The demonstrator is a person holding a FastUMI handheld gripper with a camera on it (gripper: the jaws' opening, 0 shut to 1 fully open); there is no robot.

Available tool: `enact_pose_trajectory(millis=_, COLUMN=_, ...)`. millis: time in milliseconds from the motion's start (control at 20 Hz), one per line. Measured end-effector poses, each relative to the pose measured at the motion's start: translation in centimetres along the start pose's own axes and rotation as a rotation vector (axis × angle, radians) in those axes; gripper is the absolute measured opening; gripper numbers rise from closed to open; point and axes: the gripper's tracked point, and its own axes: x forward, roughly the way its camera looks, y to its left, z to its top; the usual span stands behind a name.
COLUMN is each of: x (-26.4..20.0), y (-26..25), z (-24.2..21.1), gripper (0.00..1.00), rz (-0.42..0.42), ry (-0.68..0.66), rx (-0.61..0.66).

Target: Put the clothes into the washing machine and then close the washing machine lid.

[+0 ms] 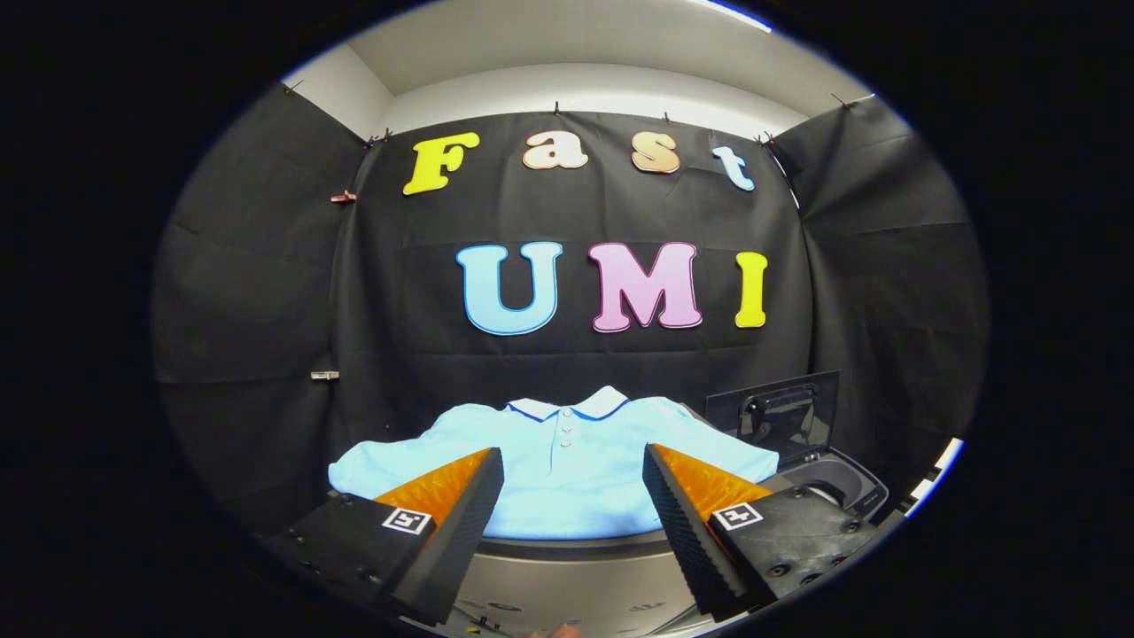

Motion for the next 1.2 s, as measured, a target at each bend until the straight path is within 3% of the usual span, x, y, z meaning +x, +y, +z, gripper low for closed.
enact_pose_trajectory(millis=400, x=6.7, y=0.0, z=1.4, gripper=0.99, rz=-0.015, ry=0.1, rx=-0.012)
enact_pose_trajectory(millis=850, x=13.3, y=0.2, z=-4.2, gripper=1.0, rz=-0.038, ry=0.462, rx=-0.051)
enact_pose_trajectory(millis=1200, x=15.7, y=0.1, z=-6.6, gripper=1.0, rz=-0.058, ry=0.65, rx=-0.027)
